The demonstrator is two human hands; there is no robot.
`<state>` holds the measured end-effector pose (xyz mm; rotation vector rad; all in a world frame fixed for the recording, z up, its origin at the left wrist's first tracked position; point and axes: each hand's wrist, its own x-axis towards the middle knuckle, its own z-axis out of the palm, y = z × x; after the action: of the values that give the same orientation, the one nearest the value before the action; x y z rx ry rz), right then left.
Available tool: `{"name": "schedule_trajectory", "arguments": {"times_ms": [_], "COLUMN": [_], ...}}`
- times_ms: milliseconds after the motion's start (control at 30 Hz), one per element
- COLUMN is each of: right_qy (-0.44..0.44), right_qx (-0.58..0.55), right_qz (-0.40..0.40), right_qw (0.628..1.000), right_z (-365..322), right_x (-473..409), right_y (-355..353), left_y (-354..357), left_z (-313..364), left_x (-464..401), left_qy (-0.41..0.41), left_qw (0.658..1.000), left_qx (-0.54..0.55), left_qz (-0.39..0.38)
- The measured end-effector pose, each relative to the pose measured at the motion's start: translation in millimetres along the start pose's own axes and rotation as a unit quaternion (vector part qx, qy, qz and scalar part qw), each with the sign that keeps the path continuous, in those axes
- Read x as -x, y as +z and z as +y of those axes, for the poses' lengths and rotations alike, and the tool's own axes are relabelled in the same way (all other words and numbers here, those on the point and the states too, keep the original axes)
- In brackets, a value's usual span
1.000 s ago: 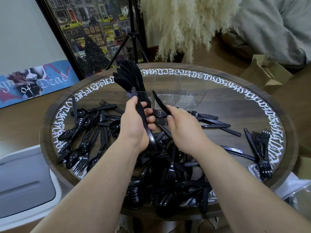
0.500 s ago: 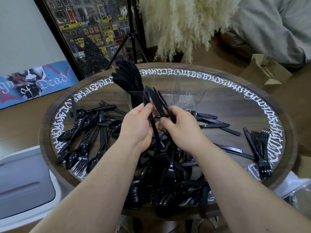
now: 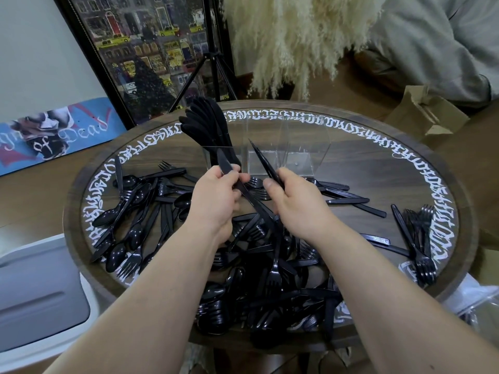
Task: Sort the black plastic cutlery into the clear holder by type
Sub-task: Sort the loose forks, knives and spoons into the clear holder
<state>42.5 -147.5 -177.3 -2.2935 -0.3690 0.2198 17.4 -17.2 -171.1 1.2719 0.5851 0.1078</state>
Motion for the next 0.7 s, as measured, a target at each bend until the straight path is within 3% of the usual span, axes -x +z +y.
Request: {"name": "schedule_trajectory", "arguments": {"times_ms": [167,567,700], "right_qy": [-0.022,-0.02,-0.044], "right_qx": [0.044,-0.021,0.01], "right_qz": [-0.013,-0.085,-0.069], "right_qw": [0.999,0.996,0.997], "right_z": [-1.9,2.0,4.2], "right_x": [2.3,2.8,0.5], "right_y": [-1.8,2.3,4.1], "left_y": [1.4,2.2,-0.6], "left_z": [1.9,-4.3,-3.1], "left_x": [-0.1,3.9,4.5], "left_qy": [-0.024,-0.024,-0.003], "left_qw": [1.0,0.992,0.989], "left_qx": [0.012,0.02,0.031], "left_qz": [-0.009,-0.122,-0.143]}}
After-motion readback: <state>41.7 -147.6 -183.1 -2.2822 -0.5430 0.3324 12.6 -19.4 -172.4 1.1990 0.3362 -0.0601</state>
